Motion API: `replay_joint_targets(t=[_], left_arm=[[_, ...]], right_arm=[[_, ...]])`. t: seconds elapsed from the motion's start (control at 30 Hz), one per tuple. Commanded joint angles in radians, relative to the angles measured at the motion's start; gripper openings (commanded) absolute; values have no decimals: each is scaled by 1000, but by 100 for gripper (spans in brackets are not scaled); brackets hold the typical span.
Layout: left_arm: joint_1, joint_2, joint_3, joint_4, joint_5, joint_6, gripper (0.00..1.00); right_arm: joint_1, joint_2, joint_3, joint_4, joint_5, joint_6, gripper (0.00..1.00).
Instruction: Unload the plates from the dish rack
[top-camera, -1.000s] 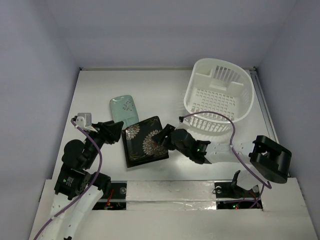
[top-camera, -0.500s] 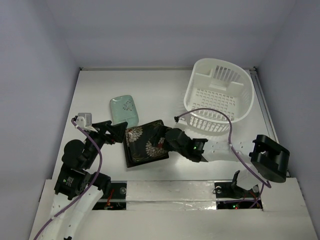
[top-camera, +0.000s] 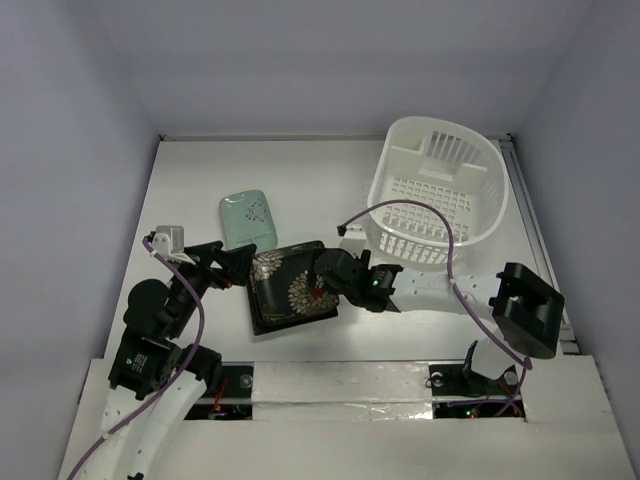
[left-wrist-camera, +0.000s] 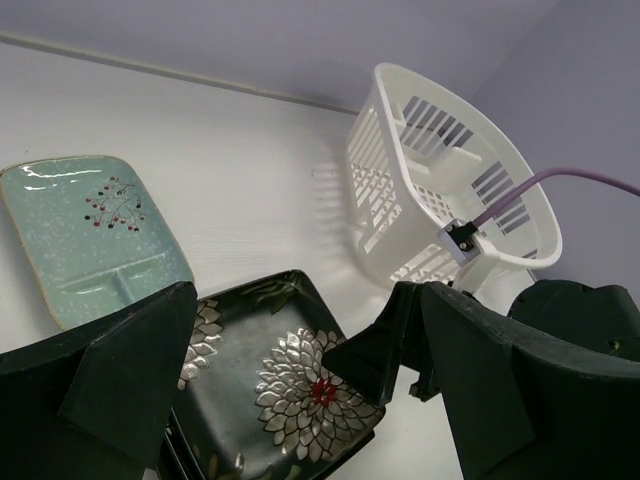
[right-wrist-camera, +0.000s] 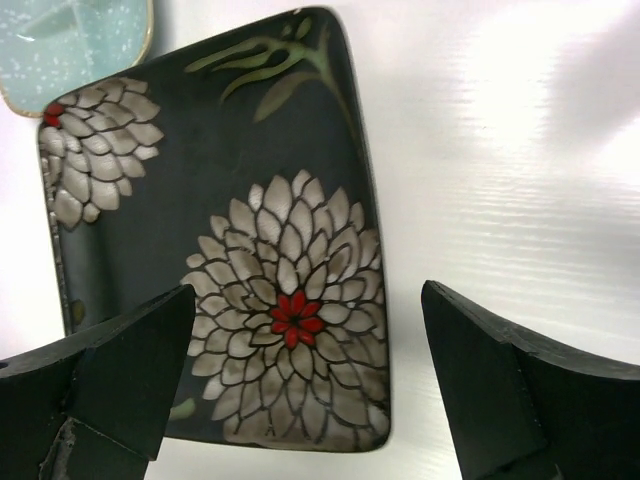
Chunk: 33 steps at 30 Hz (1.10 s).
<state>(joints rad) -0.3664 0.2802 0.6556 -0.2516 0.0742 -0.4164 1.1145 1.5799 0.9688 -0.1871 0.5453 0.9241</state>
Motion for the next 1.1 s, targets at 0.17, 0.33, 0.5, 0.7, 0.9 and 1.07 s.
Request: replay_joint_targets(t=[0.17,0.33,0.5,0.7,0.9,1.07], left_arm=[[4,-6,-1,45,10,2,94],[4,-12,1,44,12,-1,96],[4,20,6,52,33,10,99],[4,10,9,55,7,14,99],[4,16,56,61,-11,22,99],[4,39,70,114,1,25,98]], right_arm=[[8,-32,103,-185,174,-86,100],[19,-144,153,-281,263,-151,90],[19,-493,130,-273,404,-197,0],[19,-923,-4,-157,584,-301,19],[19,-1256,-160,-87,673,-311,100],[19,-1299,-211,-112,670,-278,100]])
